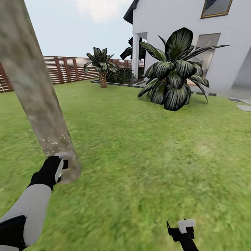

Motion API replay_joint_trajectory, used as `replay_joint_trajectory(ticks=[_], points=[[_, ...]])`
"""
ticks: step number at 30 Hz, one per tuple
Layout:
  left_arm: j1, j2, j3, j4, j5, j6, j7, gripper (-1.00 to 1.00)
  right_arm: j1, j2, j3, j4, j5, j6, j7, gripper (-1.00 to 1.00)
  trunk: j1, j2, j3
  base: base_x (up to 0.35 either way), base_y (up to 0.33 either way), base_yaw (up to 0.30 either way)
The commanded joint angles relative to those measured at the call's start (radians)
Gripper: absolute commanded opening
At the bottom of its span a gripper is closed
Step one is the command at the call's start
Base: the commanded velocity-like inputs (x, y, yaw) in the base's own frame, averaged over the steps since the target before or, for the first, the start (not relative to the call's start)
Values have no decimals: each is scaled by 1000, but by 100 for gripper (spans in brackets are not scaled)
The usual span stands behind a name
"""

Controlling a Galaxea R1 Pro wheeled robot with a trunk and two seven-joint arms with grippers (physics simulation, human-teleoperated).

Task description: In the garden, pick up the pesticide atomizer on the floor and spray pesticide onto both trees until each tree trunk is fully covered.

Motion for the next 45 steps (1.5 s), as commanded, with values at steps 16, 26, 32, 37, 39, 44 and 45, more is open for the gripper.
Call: replay_joint_trajectory(ticks=[16,26,32,37,39,44,45], points=[[18,9,11,140,-4,-117,9,-100,0,0,7,0,9,0,-10,100,0,0,-1,103,-257,242],[18,8,16,131,-3,-118,8,-100,0,0,7,0,8,0,-10,100,0,0,-1,306,-98,11],[39,22,10,139,-7,-120,2,-100,0,0,7,0,8,0,-10,100,0,0,-1,106,-1,209],[125,21,5,138,-7,-183,-6,-100,0,0,7,-1,8,0,-10,100,0,0,-1,-308,0,142],[153,21,-1,140,-9,-198,-8,-100,0,0,6,-1,8,0,-10,100,0,0,-1,-345,0,19],[237,28,-135,141,-23,-305,-119,-100,-1,-1,9,-9,12,6,-4,100,0,0,-1,-348,0,3],[251,38,-175,141,-39,-327,-184,-100,-1,-2,10,-17,21,14,1,100,0,0,-1,-349,0,0]])
